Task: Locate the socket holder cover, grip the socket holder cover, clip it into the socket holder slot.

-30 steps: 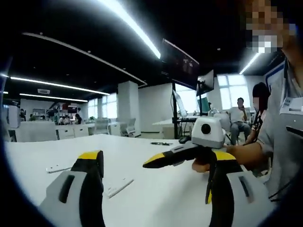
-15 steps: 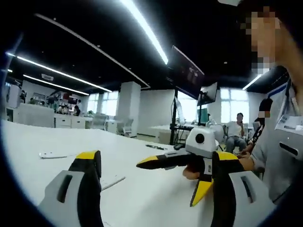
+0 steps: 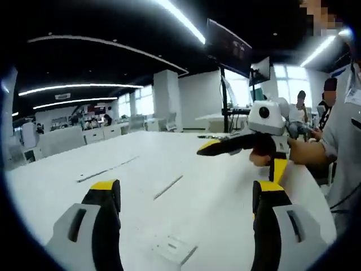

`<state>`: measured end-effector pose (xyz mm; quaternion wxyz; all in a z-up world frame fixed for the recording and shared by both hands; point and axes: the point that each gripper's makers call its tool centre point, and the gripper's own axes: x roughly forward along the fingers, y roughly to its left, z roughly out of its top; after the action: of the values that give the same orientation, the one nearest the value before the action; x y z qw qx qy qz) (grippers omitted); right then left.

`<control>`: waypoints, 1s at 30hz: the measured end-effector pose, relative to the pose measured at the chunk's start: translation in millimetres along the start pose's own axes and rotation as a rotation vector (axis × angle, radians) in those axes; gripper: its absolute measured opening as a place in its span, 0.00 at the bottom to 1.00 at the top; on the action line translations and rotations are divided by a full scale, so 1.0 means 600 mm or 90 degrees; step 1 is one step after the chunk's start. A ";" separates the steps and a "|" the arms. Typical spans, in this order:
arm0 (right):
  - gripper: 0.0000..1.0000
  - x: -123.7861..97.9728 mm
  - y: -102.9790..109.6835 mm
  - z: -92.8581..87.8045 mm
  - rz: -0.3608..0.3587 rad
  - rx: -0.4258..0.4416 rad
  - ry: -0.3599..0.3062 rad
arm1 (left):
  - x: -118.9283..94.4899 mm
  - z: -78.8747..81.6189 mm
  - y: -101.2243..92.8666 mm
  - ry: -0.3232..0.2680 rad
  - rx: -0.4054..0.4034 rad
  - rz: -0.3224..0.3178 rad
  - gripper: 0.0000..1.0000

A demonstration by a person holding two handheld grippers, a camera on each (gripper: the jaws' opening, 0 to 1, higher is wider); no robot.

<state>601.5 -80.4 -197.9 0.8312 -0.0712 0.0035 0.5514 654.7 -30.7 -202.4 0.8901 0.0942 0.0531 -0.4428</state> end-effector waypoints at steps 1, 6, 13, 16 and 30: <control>0.83 -0.002 0.001 0.000 0.000 -0.001 0.001 | -0.001 -0.012 0.008 0.018 0.015 0.007 0.95; 0.83 -0.006 0.003 0.001 0.001 -0.002 -0.001 | -0.008 -0.047 0.033 0.053 0.021 0.024 0.95; 0.83 0.002 -0.006 -0.002 -0.002 -0.001 0.002 | -0.014 -0.057 0.038 0.062 0.031 0.027 0.95; 0.83 0.001 -0.007 -0.004 -0.005 -0.004 0.004 | -0.016 -0.060 0.042 0.068 0.039 0.031 0.95; 0.83 -0.001 -0.005 0.002 -0.009 -0.005 -0.004 | -0.024 -0.082 0.061 0.102 0.058 0.051 0.95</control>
<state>603.9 -82.1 -196.5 0.8349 -0.0727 -0.0018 0.5455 674.9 12.8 -243.7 0.8948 0.1715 0.1005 -0.3997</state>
